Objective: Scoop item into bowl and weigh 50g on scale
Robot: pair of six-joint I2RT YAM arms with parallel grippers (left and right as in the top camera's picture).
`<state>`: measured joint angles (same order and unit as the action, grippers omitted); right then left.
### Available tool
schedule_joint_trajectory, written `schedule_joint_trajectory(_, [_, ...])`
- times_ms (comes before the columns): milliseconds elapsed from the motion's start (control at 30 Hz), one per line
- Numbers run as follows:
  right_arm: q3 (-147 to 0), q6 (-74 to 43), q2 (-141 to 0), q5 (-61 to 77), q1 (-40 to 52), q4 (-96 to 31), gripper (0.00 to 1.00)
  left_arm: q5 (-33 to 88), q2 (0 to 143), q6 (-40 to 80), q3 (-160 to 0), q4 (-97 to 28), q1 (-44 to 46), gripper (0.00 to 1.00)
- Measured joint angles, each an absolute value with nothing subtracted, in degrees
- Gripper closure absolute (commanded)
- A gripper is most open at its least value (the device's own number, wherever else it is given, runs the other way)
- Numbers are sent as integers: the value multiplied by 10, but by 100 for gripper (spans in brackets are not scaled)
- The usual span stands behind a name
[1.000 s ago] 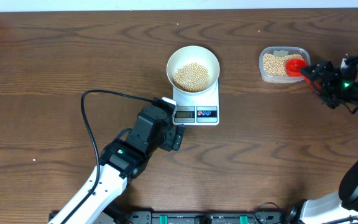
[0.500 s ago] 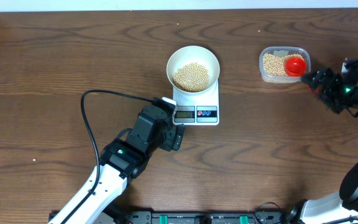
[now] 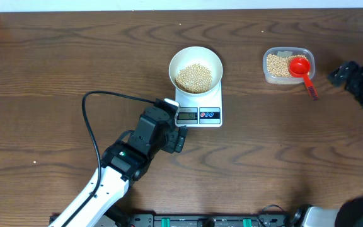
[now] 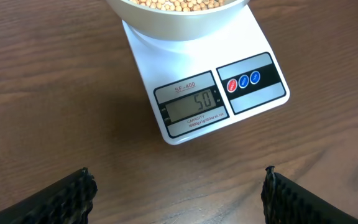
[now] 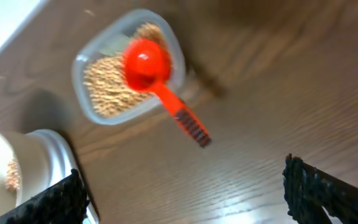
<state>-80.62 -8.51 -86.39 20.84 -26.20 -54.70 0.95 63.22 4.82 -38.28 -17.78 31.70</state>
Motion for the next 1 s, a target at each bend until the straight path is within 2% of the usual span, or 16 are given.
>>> schedule_joint_trajectory(500, [-838, -3, -588, 183, -261, -689, 1, 10, 632, 48, -383, -178, 317, 12])
schedule_joint_trajectory(733, [-839, 11, -522, 159, -261, -769, 1, 10, 632, 48, -383, -178, 317, 12])
schedule_joint_trajectory(1000, [-838, 11, -503, 162, -261, -772, 1, 10, 632, 48, -383, -178, 317, 12])
